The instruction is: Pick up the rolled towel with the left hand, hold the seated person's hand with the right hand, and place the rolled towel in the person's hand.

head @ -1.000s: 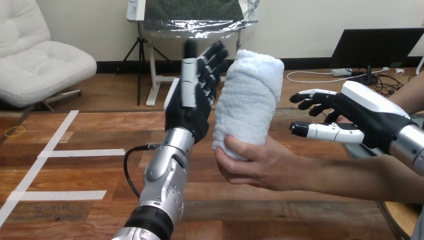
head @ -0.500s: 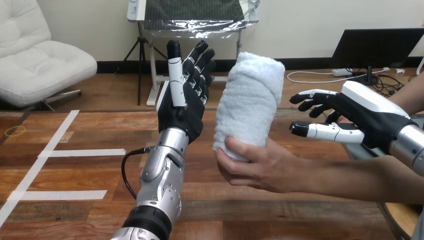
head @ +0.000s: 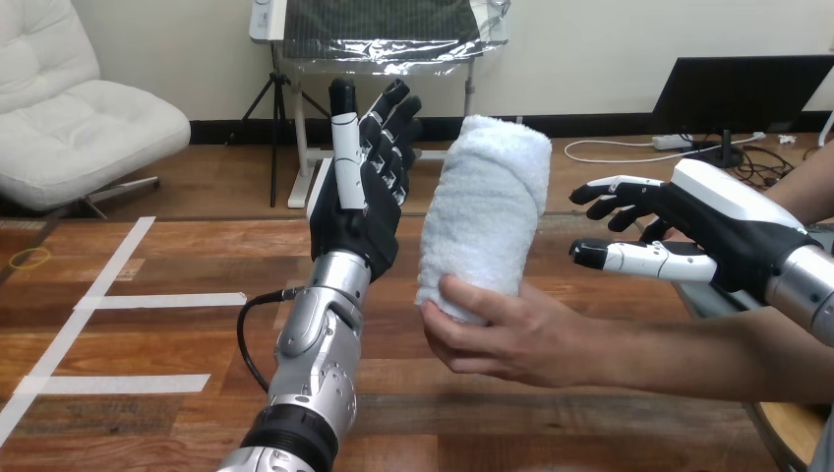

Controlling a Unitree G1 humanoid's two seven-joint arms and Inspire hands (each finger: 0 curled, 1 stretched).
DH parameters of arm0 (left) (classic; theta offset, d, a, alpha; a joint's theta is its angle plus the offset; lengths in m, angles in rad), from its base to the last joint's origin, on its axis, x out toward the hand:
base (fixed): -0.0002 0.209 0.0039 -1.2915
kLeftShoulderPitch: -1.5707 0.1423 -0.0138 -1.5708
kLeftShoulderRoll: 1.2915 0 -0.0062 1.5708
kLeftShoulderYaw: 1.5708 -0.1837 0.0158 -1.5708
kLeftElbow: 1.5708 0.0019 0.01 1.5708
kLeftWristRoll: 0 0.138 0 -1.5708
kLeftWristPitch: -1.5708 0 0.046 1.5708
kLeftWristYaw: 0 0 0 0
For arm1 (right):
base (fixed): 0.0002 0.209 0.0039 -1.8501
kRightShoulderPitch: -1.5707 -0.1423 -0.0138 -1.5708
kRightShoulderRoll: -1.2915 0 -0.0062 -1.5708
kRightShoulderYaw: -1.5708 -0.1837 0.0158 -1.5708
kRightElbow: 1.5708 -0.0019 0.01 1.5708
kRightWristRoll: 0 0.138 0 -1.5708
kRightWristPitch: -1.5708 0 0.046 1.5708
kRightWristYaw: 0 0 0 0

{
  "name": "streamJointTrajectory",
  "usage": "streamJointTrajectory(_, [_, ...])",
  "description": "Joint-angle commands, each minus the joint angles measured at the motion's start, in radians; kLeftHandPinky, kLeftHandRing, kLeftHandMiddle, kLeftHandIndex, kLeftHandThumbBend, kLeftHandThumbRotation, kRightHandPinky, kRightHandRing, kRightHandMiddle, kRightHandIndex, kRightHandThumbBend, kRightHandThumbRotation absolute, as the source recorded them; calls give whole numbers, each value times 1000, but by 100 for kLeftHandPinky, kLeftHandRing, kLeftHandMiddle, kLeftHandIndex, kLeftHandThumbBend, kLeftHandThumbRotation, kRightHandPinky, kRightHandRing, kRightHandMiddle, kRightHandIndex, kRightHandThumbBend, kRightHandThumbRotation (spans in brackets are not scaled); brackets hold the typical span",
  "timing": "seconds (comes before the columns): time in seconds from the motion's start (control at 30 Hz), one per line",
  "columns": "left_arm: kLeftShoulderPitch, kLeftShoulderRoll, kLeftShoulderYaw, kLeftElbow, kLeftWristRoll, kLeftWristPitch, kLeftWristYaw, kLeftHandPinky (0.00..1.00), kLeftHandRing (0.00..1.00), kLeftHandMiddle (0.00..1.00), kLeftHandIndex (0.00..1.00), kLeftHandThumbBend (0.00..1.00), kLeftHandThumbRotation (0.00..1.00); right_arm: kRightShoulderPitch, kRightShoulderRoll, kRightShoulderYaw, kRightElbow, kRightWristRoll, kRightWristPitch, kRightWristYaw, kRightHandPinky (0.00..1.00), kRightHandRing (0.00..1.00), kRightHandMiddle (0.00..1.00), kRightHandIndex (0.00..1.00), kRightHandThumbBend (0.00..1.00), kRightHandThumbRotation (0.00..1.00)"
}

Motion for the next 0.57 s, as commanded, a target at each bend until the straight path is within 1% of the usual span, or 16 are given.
streamJointTrajectory(0.0, [-95,-153,-2,-53,27,-44,14,100,98,93,89,74,100,-46,7,-38,-8,11,-5,-31,62,76,81,85,100,100])
streamJointTrajectory(0.17, [-95,-151,-6,-52,35,-46,23,100,100,94,90,75,100,-46,6,-39,-14,11,7,-27,62,76,81,85,100,100])
streamJointTrajectory(0.53, [-95,-154,-2,-55,40,-48,21,100,100,94,90,76,100,-45,5,-40,-16,12,2,-28,63,77,81,85,100,100])
